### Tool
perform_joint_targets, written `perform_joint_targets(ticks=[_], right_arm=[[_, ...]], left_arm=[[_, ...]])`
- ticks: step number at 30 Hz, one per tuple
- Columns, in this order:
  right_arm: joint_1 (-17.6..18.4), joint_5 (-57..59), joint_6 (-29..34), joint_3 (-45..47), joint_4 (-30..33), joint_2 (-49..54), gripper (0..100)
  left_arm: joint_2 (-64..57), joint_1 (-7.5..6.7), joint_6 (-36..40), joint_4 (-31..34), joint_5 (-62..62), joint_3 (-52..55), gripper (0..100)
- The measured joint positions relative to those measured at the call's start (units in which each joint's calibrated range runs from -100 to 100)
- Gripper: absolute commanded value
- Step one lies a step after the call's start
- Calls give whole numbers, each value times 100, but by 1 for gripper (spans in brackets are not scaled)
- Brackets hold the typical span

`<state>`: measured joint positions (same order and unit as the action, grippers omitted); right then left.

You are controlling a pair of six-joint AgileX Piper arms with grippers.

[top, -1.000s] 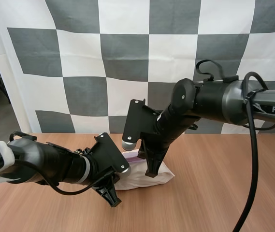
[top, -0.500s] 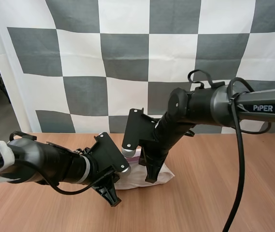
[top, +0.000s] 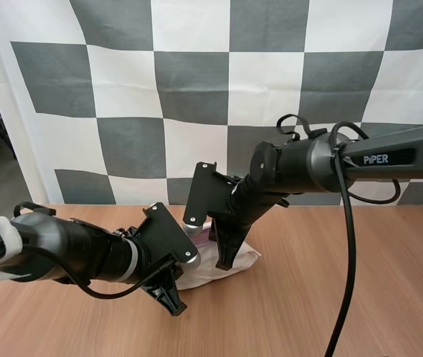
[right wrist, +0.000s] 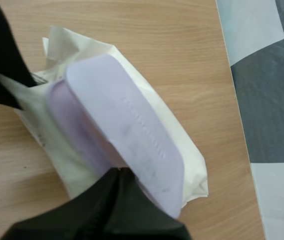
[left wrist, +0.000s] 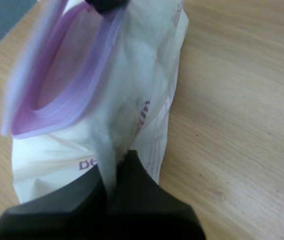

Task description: Open the wet wipes lid

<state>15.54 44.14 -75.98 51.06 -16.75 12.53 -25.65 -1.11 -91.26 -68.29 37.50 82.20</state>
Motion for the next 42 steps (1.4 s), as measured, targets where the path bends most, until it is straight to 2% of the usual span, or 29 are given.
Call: perform_joint_targets(ticks=[8,19,24,30,42], right_arm=[[0,-119,-50,0,0,-39,0],[0,-168,-50,-528,-172,-64,0],[0,-207,-50,-544,-185,-442,0],[0,-989,-146,-623,-316,-842,0],[-61,-917,-244,-1333,-477,-1322,0]], left_arm=[[0,0,8,-2,19,0,0],[0,0,8,-2,19,0,0],[0,0,8,-2,19,0,0],[0,0,19,14,119,0,0],[0,0,19,29,158,0,0]])
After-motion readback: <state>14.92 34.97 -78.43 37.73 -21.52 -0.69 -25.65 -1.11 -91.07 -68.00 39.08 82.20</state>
